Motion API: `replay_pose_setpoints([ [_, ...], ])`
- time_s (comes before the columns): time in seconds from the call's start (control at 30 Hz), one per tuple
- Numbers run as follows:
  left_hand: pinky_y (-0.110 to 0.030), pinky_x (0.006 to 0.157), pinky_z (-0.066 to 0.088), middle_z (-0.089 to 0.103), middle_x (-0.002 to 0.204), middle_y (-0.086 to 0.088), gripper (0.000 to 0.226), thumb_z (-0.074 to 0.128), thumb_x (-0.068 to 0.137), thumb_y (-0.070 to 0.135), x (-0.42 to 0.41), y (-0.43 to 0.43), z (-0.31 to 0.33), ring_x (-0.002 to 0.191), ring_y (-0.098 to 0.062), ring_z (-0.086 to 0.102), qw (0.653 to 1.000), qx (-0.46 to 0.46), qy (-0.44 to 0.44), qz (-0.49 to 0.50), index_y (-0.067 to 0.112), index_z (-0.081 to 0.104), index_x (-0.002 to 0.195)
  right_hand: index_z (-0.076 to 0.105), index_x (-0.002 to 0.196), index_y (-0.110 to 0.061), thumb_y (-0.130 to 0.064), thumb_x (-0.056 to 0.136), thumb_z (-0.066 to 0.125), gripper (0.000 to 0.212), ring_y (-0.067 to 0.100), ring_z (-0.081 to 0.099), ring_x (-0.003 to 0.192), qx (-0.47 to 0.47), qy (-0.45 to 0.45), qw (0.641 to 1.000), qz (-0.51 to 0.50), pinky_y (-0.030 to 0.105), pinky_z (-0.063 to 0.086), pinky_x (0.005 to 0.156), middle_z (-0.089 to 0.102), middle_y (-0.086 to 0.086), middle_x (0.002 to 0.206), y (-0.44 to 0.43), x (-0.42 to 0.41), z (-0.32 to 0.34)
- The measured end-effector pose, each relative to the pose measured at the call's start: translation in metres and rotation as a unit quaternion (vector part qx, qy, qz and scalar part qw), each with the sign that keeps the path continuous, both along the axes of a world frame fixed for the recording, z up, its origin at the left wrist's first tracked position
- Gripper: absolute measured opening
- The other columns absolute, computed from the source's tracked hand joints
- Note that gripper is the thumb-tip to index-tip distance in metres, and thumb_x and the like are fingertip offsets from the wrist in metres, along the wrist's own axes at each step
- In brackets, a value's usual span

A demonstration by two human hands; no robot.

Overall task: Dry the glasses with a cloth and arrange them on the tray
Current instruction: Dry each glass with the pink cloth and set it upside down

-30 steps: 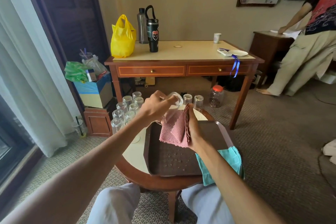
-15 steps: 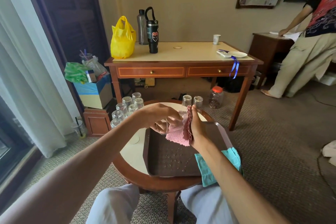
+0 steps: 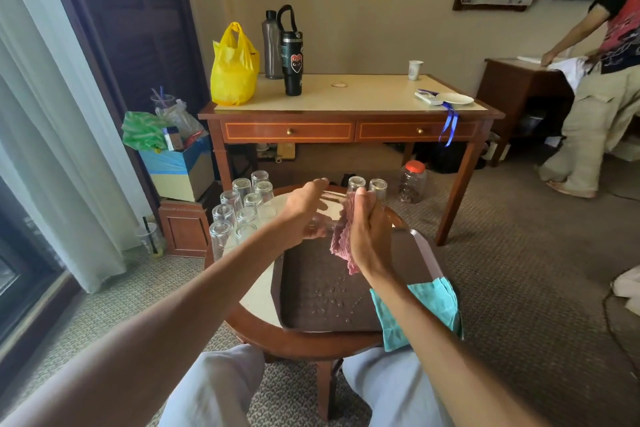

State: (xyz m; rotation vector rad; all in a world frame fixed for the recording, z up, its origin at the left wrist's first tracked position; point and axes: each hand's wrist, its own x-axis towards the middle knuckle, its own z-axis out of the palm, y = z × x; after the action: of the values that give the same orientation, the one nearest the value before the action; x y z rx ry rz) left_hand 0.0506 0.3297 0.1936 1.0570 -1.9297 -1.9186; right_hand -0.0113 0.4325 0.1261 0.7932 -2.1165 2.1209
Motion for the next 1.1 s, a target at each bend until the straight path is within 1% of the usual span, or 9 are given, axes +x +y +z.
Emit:
replay_pose_setpoints([
  [0.1,-0.036,0.061,0.058,0.071,0.088,-0.005,0.041,0.044,0.103,0.050,0.004,-0.005,-0.011,0.078,-0.018,0.068,0.946,-0.310,0.098,-0.019,0.013,0.061,0.096,0.068,0.077,-0.010,-0.055,0.104,0.031,0.064,0.021,0.059,0.050,0.010,-0.221,0.962,0.159,0.030,0.049,0.047,0.067,0.013,0.073,0.002,-0.014,0.008],
  [0.17,-0.032,0.060,0.053,0.067,0.080,0.004,0.040,0.044,0.101,0.053,0.009,-0.009,-0.020,0.069,-0.011,0.064,0.841,-0.502,0.194,-0.056,0.017,0.059,0.090,0.070,0.075,-0.007,-0.057,0.100,0.034,0.066,0.013,0.046,0.043,0.023,-0.418,0.854,0.310,0.020,0.038,0.036,0.060,0.014,0.074,0.011,-0.022,0.016],
  [0.27,-0.026,0.059,0.046,0.061,0.083,0.006,0.030,0.047,0.102,0.044,0.010,-0.012,-0.026,0.067,-0.007,0.056,0.762,-0.595,0.234,-0.098,0.018,0.057,0.091,0.071,0.077,-0.004,-0.056,0.098,0.038,0.064,0.009,0.045,0.041,0.021,-0.492,0.782,0.383,0.014,0.036,0.032,0.056,0.015,0.077,0.018,-0.027,0.016],
  [0.33,-0.029,0.060,0.048,0.064,0.081,0.003,0.030,0.046,0.101,0.042,0.006,-0.012,-0.028,0.068,-0.011,0.059,0.798,-0.558,0.218,-0.065,0.016,0.058,0.091,0.068,0.081,-0.005,-0.061,0.099,0.033,0.068,0.012,0.045,0.040,0.019,-0.450,0.828,0.335,0.017,0.036,0.032,0.059,0.014,0.072,0.012,-0.021,0.015],
  [0.43,-0.035,0.054,0.056,0.071,0.084,-0.008,0.036,0.043,0.099,0.038,-0.005,-0.011,-0.021,0.071,-0.021,0.067,0.956,-0.267,0.124,0.021,0.009,0.064,0.095,0.072,0.079,-0.011,-0.061,0.102,0.030,0.069,0.023,0.065,0.062,0.034,-0.245,0.954,0.170,0.031,0.054,0.058,0.072,0.007,0.069,-0.003,-0.018,0.002],
  [0.53,-0.043,0.067,0.061,0.072,0.086,-0.010,0.037,0.040,0.095,0.043,-0.010,-0.001,-0.012,0.073,-0.027,0.067,0.976,-0.204,0.055,0.059,0.014,0.063,0.093,0.074,0.077,-0.014,-0.056,0.102,0.033,0.064,0.024,0.069,0.074,0.005,-0.162,0.978,0.134,0.042,0.053,0.077,0.073,0.009,0.076,-0.009,-0.023,0.001],
  [0.83,-0.027,0.052,0.046,0.060,0.088,0.005,0.026,0.048,0.096,0.036,0.012,-0.008,-0.027,0.063,-0.011,0.055,0.687,-0.652,0.298,-0.119,0.015,0.061,0.093,0.056,0.087,0.002,-0.055,0.100,0.026,0.066,0.010,0.038,0.032,0.148,-0.431,0.783,0.422,0.014,0.031,0.030,0.058,0.017,0.067,0.025,-0.039,0.030],
  [1.03,-0.048,0.066,0.057,0.070,0.081,-0.007,0.043,0.040,0.089,0.050,0.001,-0.012,-0.028,0.075,-0.027,0.067,0.937,-0.303,0.174,0.018,0.012,0.060,0.090,0.075,0.069,-0.015,-0.056,0.097,0.039,0.062,0.022,0.064,0.059,0.027,-0.200,0.966,0.163,0.039,0.054,0.069,0.070,0.009,0.068,-0.002,-0.022,0.012],
  [1.1,-0.054,0.068,0.060,0.071,0.081,-0.009,0.044,0.038,0.086,0.051,0.000,-0.008,-0.021,0.076,-0.030,0.069,0.952,-0.270,0.138,0.037,0.012,0.060,0.089,0.074,0.068,-0.016,-0.054,0.099,0.036,0.062,0.021,0.065,0.061,0.034,-0.174,0.973,0.146,0.042,0.054,0.072,0.071,0.008,0.070,-0.008,-0.021,0.011],
])
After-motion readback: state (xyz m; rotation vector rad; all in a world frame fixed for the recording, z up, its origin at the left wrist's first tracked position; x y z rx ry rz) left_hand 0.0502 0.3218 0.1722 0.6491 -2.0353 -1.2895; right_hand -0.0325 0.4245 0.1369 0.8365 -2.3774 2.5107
